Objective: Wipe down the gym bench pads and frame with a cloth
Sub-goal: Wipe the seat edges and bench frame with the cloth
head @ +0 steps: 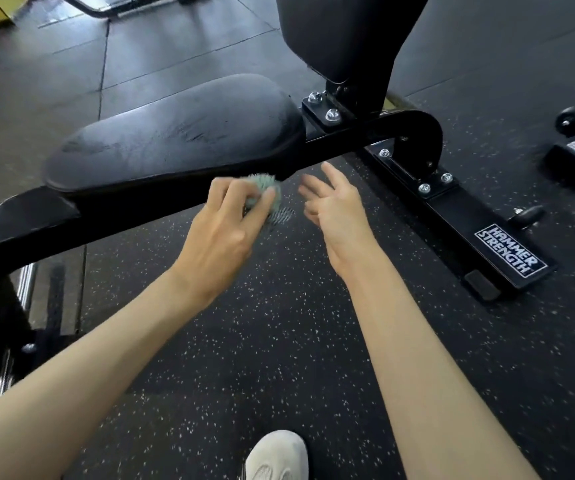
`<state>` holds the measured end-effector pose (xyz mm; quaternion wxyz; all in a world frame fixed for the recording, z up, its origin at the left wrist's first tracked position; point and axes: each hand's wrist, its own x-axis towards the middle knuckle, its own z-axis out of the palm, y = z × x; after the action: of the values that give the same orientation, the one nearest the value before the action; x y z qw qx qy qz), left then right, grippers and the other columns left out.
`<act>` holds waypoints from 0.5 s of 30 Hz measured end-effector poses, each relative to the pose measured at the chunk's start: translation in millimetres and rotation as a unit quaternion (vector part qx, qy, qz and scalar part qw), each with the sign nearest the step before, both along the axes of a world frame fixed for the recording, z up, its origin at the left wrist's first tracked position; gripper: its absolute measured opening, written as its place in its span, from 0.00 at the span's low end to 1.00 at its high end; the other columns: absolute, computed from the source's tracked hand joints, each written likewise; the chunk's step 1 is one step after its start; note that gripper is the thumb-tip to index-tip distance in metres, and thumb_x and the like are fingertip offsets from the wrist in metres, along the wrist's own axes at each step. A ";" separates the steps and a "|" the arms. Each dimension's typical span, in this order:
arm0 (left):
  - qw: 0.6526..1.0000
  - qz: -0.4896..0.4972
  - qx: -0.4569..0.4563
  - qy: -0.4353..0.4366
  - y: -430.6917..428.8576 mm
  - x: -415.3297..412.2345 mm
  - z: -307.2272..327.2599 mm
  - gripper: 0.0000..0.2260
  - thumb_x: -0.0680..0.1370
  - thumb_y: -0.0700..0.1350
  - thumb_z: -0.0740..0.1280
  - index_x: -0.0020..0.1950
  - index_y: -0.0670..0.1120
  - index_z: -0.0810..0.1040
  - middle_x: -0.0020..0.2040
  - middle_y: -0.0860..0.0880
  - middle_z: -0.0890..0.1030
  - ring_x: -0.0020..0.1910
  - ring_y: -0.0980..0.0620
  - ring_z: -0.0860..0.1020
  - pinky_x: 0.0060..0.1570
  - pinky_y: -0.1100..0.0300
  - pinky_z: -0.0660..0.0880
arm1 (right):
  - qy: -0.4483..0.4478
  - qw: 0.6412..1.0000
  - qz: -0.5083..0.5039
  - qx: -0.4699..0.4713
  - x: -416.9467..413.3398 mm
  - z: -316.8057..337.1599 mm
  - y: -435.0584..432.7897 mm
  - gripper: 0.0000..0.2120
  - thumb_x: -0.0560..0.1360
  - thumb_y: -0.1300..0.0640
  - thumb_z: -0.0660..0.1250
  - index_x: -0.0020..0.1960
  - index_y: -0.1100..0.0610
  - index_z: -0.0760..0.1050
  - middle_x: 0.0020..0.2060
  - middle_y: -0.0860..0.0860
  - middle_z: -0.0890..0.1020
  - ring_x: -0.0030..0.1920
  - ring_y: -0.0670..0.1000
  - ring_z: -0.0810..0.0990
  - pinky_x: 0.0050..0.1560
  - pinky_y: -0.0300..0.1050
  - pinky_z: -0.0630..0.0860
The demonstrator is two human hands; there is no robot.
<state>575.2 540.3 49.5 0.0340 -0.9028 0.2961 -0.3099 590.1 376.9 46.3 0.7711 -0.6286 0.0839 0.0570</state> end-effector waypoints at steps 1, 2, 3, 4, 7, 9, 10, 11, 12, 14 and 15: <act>1.000 -0.001 -0.005 -0.014 -3.3 6.0 4.9 0.18 0.74 0.30 0.56 0.61 0.34 0.76 0.53 0.43 0.66 0.49 0.42 0.65 0.38 0.58 0.70 | 0.000 1.000 -0.001 0.004 0.6 -1.3 1.9 0.35 0.75 0.76 0.51 0.78 0.55 0.53 0.70 0.53 0.72 0.68 0.48 0.72 0.68 0.47 0.69; 1.000 0.002 -0.001 -0.027 -4.9 12.2 7.8 0.18 0.75 0.30 0.54 0.60 0.34 0.76 0.53 0.43 0.67 0.49 0.43 0.65 0.40 0.57 0.71 | 0.001 1.000 -0.002 0.010 1.2 -2.4 3.6 0.35 0.75 0.76 0.51 0.78 0.54 0.53 0.70 0.53 0.72 0.68 0.48 0.72 0.69 0.47 0.69; 0.999 0.004 0.013 -0.029 -4.8 16.3 8.3 0.18 0.77 0.30 0.51 0.60 0.34 0.77 0.53 0.42 0.69 0.49 0.43 0.65 0.43 0.56 0.72 | 0.002 1.000 -0.003 0.015 1.8 -3.5 5.0 0.35 0.75 0.76 0.51 0.78 0.54 0.53 0.70 0.52 0.72 0.68 0.48 0.72 0.70 0.48 0.68; 0.999 0.004 0.034 -0.031 -2.0 19.7 3.5 0.18 0.77 0.30 0.50 0.59 0.34 0.77 0.52 0.41 0.72 0.49 0.43 0.65 0.44 0.55 0.73 | 0.001 1.000 -0.002 0.019 2.1 -4.2 6.0 0.35 0.75 0.76 0.51 0.78 0.54 0.54 0.69 0.52 0.72 0.68 0.48 0.72 0.70 0.50 0.68; 0.997 0.039 0.061 0.012 13.4 8.3 -8.8 0.16 0.69 0.26 0.63 0.55 0.35 0.79 0.48 0.40 0.77 0.47 0.44 0.65 0.36 0.60 0.68 | -0.007 1.000 0.004 0.022 3.4 -6.4 5.6 0.36 0.74 0.77 0.51 0.78 0.55 0.54 0.70 0.53 0.72 0.67 0.48 0.73 0.70 0.51 0.67; 0.998 0.041 0.044 0.030 18.5 -3.3 -5.9 0.21 0.64 0.24 0.67 0.55 0.36 0.79 0.49 0.40 0.75 0.47 0.45 0.65 0.36 0.63 0.63 | -0.010 1.000 0.005 0.022 4.7 -8.5 3.0 0.36 0.74 0.78 0.51 0.78 0.55 0.54 0.70 0.53 0.72 0.67 0.48 0.73 0.69 0.47 0.69; 0.999 0.018 0.035 0.015 15.2 -4.8 -0.5 0.19 0.67 0.25 0.64 0.56 0.35 0.79 0.50 0.40 0.74 0.48 0.44 0.65 0.37 0.62 0.63 | -0.010 1.000 0.000 0.025 5.8 -9.0 1.1 0.36 0.74 0.77 0.51 0.78 0.55 0.55 0.69 0.53 0.72 0.67 0.47 0.73 0.66 0.45 0.71; 1.000 -0.007 0.024 0.002 7.4 -3.1 7.3 0.16 0.72 0.27 0.60 0.57 0.35 0.78 0.51 0.41 0.72 0.48 0.44 0.66 0.40 0.59 0.65 | -0.006 0.999 -0.009 0.034 7.3 -9.1 -1.5 0.35 0.74 0.77 0.51 0.77 0.56 0.55 0.69 0.53 0.73 0.67 0.48 0.73 0.64 0.43 0.72; 0.999 -0.029 0.022 -0.017 -2.8 3.2 14.7 0.16 0.75 0.30 0.55 0.57 0.34 0.78 0.52 0.41 0.73 0.49 0.44 0.66 0.44 0.57 0.67 | 0.001 0.998 -0.022 0.055 8.4 -8.7 -3.6 0.33 0.76 0.76 0.51 0.77 0.56 0.56 0.69 0.53 0.73 0.67 0.48 0.73 0.63 0.42 0.72; 0.996 -0.047 0.054 -0.054 -27.7 23.7 28.7 0.18 0.74 0.32 0.53 0.57 0.36 0.79 0.53 0.40 0.77 0.51 0.44 0.66 0.48 0.56 0.71 | 0.020 0.991 -0.053 0.120 10.5 -8.7 -5.6 0.29 0.78 0.75 0.52 0.76 0.58 0.58 0.69 0.54 0.72 0.67 0.51 0.73 0.66 0.46 0.71; 0.993 -0.045 0.094 -0.062 -41.2 35.2 34.3 0.18 0.73 0.32 0.54 0.56 0.37 0.79 0.54 0.42 0.79 0.51 0.45 0.67 0.49 0.56 0.72 | 0.030 0.985 -0.063 0.158 11.0 -8.8 -5.6 0.28 0.78 0.75 0.52 0.76 0.60 0.59 0.69 0.55 0.72 0.67 0.52 0.74 0.67 0.47 0.70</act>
<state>610.5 499.0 83.8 0.1233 -0.8604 0.3614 -0.3375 601.1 371.4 37.4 0.8598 -0.4905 0.1364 0.0392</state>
